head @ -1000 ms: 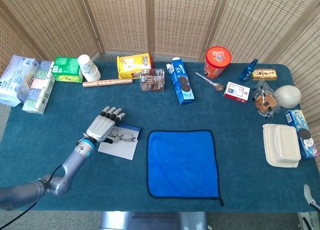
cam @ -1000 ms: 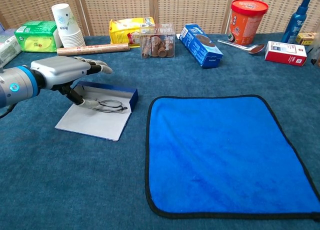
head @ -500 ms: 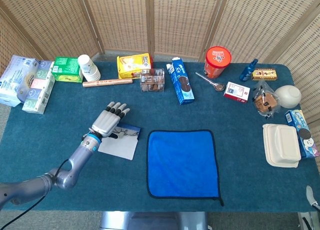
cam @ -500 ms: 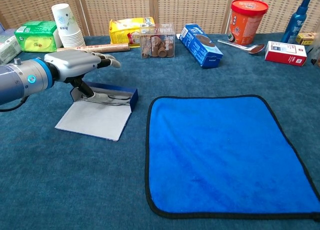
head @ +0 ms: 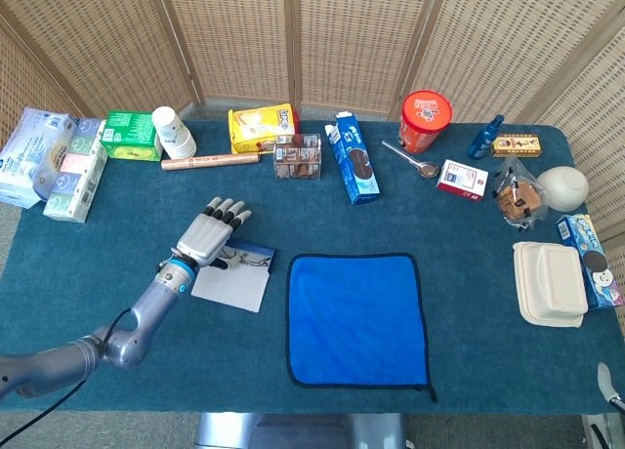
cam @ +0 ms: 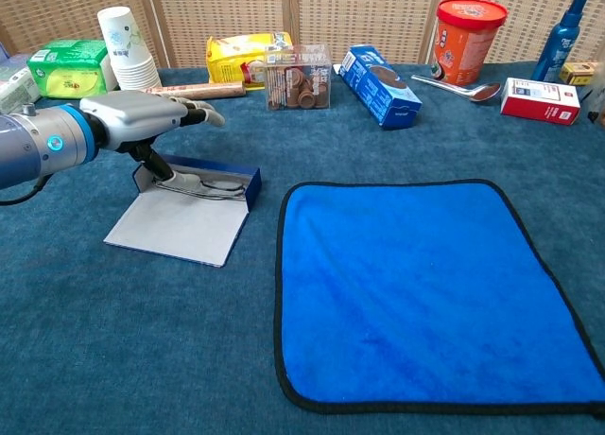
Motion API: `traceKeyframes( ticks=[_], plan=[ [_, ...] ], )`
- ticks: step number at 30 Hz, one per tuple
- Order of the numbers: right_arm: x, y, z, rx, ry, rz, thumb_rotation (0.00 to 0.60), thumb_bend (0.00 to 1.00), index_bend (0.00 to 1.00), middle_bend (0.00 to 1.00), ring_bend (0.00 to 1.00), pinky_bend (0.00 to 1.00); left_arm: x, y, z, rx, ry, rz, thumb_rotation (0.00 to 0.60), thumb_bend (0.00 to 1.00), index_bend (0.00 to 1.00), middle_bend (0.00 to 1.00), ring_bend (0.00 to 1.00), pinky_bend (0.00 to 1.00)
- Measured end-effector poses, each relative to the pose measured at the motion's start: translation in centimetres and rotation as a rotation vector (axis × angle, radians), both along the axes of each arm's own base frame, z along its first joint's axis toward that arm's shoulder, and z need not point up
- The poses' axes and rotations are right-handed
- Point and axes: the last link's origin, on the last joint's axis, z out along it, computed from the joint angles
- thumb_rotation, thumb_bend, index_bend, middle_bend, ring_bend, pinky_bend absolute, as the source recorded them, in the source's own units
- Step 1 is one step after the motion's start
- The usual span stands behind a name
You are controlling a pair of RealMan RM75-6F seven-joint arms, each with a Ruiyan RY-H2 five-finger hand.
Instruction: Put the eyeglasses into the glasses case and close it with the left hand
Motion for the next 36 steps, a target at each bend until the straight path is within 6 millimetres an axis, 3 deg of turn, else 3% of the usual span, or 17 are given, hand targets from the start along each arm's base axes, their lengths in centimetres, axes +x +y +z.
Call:
traceKeyframes(
  ticks=[10,18,28,36],
  plan=[
    [0.2,-0.2,-0.1,0.005,0.001,0.006,0.454,0.34,0.10,0.13,0.00,0.09,-0.4,-0.7,0.8,-0.030,-0.019,0.036,0.388,0.28,0.00,0.00,0.00,0.00],
    [0.5,-0.6,-1.0,0.026,-0.012,0.017,0.467,0.34,0.10,0.13,0.00,0.09,0.3,-1.4,2.7,-0.114,-0.114,0.099,0.387,0.28,0.00,0.00,0.00,0.00],
    [0.3,-0.2,-0.8,0.011,-0.010,0.005,0.475,0.34,0.10,0.13,0.00,0.09,1.5,-1.0,2.0,-0.213,-0.150,0.154,0.388,0.28,0.00,0.03,0.00,0.00],
    [0.5,-0.4,-0.7,0.010,-0.006,0.015,0.473,0.35,0.09,0.13,0.00,0.09,1.7,-1.7,1.2,-0.253,-0.140,0.145,0.392,0.28,0.04,0.08,0.01,0.07]
  ],
)
